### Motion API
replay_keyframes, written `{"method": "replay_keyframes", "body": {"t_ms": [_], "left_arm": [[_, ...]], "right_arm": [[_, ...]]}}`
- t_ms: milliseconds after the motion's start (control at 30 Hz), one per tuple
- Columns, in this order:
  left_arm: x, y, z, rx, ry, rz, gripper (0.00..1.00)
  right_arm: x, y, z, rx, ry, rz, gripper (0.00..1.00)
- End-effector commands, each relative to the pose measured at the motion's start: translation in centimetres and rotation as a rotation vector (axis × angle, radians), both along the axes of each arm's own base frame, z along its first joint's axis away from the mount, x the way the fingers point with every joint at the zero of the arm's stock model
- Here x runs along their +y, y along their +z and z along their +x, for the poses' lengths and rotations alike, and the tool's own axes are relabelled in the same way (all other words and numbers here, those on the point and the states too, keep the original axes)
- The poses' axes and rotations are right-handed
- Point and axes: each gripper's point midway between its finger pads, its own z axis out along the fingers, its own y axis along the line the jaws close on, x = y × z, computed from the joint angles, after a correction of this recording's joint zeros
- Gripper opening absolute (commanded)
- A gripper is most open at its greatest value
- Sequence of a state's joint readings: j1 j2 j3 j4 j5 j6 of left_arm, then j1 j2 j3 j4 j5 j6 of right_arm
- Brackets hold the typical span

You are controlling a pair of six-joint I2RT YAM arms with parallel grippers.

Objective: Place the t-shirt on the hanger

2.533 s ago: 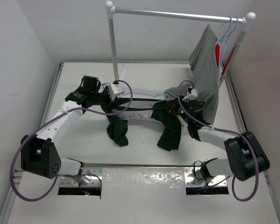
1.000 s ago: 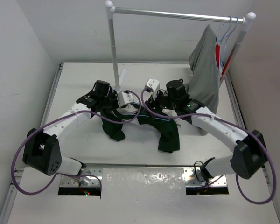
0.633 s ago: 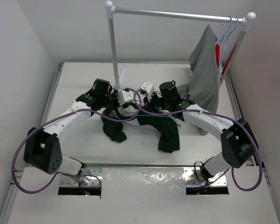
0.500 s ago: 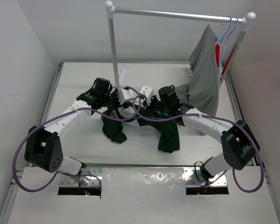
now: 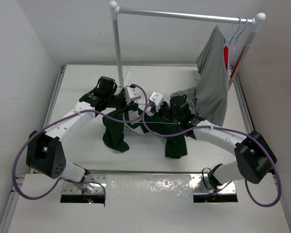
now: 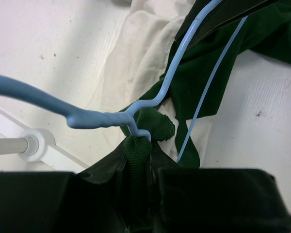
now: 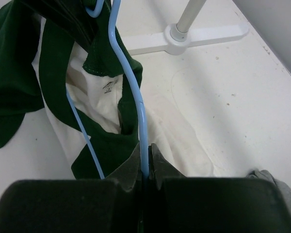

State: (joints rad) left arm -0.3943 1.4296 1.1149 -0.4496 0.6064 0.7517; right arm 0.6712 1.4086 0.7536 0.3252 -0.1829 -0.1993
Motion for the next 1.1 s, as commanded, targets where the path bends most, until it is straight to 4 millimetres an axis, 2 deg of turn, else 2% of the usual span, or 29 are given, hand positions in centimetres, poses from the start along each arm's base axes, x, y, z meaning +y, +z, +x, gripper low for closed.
{"method": "replay_keyframes", "body": {"t_ms": [0, 100, 167, 233, 267, 300, 333, 367, 400, 433, 467, 533, 567, 600, 633, 733, 767, 800, 867, 900, 967, 1000, 1067], "left_arm": [[-3.7, 3.0, -1.8, 0.017, -0.131, -0.144, 0.10], [-4.0, 3.1, -1.9, 0.024, -0.142, -0.152, 0.07], [-4.0, 2.8, -1.9, 0.036, -0.143, -0.151, 0.00], [-3.7, 2.6, -1.3, 0.036, -0.098, -0.133, 0.00], [-3.6, 3.1, -0.3, 0.037, -0.025, -0.152, 0.00], [-3.1, 3.1, 0.6, 0.024, 0.039, -0.143, 0.00], [-1.5, 2.7, 2.4, -0.012, 0.165, -0.094, 0.00], [-0.9, 3.5, 3.5, -0.034, 0.248, -0.116, 0.00], [0.9, 3.5, 4.8, -0.053, 0.345, -0.099, 0.00], [1.7, 3.6, 5.3, -0.049, 0.385, -0.103, 0.00], [2.3, 3.6, 5.5, -0.024, 0.426, -0.123, 0.00], [3.3, 3.3, 5.8, -0.003, 0.470, -0.130, 0.00], [3.4, 3.1, 5.8, 0.006, 0.484, -0.133, 0.00], [3.5, 3.0, 5.9, 0.008, 0.496, -0.134, 0.00], [3.9, 2.7, 6.0, 0.007, 0.518, -0.132, 0.00], [4.1, 2.2, 6.4, 0.035, 0.560, -0.151, 0.00], [4.2, 2.0, 6.5, 0.041, 0.569, -0.151, 0.00], [4.5, 2.0, 6.8, 0.043, 0.583, -0.154, 0.00], [4.5, 1.6, 7.1, 0.056, 0.594, -0.162, 0.00], [4.4, 1.7, 7.1, 0.059, 0.590, -0.169, 0.00], [4.3, 1.7, 7.1, 0.063, 0.588, -0.172, 0.00], [4.2, 1.8, 7.1, 0.062, 0.582, -0.176, 0.00], [4.2, 1.9, 7.0, 0.065, 0.582, -0.177, 0.00]], "right_arm": [[3.2, 6.1, -0.1, -0.163, 0.090, 0.157, 0.00], [3.3, 6.1, -0.1, -0.162, 0.094, 0.160, 0.00], [3.3, 6.3, -0.1, -0.166, 0.093, 0.168, 0.00], [3.2, 6.7, 0.3, -0.168, 0.067, 0.178, 0.00], [3.0, 6.9, 0.5, -0.153, 0.041, 0.195, 0.10], [2.5, 6.5, 0.8, -0.126, 0.006, 0.179, 0.30], [1.5, 7.4, 1.9, -0.137, -0.087, 0.176, 0.65], [0.6, 7.5, 2.3, -0.113, -0.151, 0.180, 0.75], [-0.5, 7.3, 2.6, -0.090, -0.216, 0.170, 0.83], [-1.7, 7.4, 3.0, -0.087, -0.289, 0.181, 0.98], [-3.9, 9.1, 3.3, -0.084, -0.424, 0.264, 0.99], [-7.0, 9.3, 3.3, -0.061, -0.556, 0.352, 0.99], [-8.5, 11.2, 2.9, -0.046, -0.631, 0.478, 0.99], [-9.2, 11.6, 2.5, -0.037, -0.651, 0.523, 0.99], [-9.6, 11.1, 2.0, -0.026, -0.659, 0.541, 0.99], [-8.7, 11.4, 0.2, 0.022, -0.582, 0.658, 0.93], [-8.0, 12.0, -0.3, 0.047, -0.541, 0.720, 0.84], [-7.7, 10.8, -0.7, 0.077, -0.531, 0.726, 0.79], [-6.7, 10.0, -1.0, 0.126, -0.516, 0.783, 0.70], [-5.8, 7.6, -0.7, 0.178, -0.531, 0.748, 0.65], [-4.3, 5.6, -0.2, 0.244, -0.529, 0.729, 0.65], [-2.4, 3.6, 0.4, 0.303, -0.506, 0.687, 0.66], [-0.4, 2.3, 1.0, 0.358, -0.484, 0.674, 0.66]]}}
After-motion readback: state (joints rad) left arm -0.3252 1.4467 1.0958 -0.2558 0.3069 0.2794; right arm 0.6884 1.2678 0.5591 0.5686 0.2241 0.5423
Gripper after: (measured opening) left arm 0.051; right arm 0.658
